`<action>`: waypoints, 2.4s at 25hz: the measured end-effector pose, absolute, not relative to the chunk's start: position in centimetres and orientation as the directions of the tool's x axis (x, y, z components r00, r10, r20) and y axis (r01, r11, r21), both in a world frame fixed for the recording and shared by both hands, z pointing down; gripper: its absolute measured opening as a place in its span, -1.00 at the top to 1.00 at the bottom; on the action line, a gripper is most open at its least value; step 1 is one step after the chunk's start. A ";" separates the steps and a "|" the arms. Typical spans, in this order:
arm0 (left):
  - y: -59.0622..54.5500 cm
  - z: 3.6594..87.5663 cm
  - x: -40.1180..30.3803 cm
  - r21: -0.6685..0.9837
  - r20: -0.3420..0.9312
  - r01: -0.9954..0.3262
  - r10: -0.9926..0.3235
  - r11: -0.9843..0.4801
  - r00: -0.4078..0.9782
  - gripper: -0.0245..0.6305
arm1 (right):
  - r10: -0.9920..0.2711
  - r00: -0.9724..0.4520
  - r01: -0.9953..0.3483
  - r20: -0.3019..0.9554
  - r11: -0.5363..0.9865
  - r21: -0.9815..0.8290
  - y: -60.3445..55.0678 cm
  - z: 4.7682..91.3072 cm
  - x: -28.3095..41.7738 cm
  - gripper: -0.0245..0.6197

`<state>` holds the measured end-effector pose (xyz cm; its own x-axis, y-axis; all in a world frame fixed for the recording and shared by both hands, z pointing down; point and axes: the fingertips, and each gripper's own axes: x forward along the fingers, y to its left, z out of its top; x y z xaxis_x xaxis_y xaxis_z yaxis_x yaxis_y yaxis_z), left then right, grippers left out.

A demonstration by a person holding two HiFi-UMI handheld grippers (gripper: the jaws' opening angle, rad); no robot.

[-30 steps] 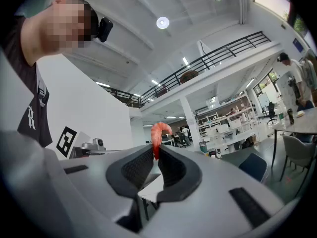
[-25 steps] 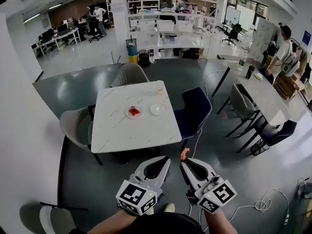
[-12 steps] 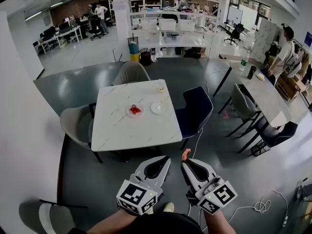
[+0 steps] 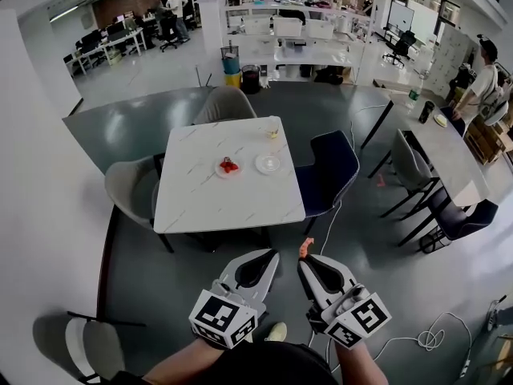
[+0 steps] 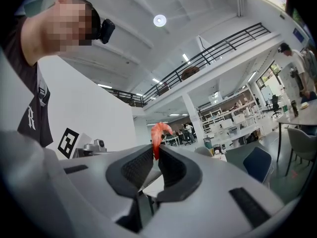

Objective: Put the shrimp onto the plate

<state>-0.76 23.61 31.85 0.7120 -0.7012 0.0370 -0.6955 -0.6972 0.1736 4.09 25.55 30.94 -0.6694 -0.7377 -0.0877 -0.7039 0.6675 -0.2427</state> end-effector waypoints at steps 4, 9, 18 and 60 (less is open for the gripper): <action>23.4 32.5 -0.3 0.178 0.049 -0.719 -0.723 -0.672 0.689 0.90 | -0.726 -0.682 -0.689 -0.085 0.677 -0.259 25.5 31.6 4.9 0.81; 23.3 32.8 0.6 0.175 0.059 -0.738 -0.741 -0.652 0.668 0.90 | -0.718 -0.690 -0.677 -0.088 0.684 -0.271 25.1 32.0 6.2 0.81; 21.4 32.4 1.4 0.155 0.055 -0.746 -0.748 -0.648 0.661 0.90 | -0.710 -0.698 -0.670 -0.089 0.692 -0.268 23.0 31.7 6.8 0.81; -13.1 37.4 -3.8 0.171 0.051 -0.717 -0.720 -0.676 0.692 0.90 | -0.762 -0.646 -0.732 0.051 0.599 -0.323 -11.0 37.0 1.3 0.81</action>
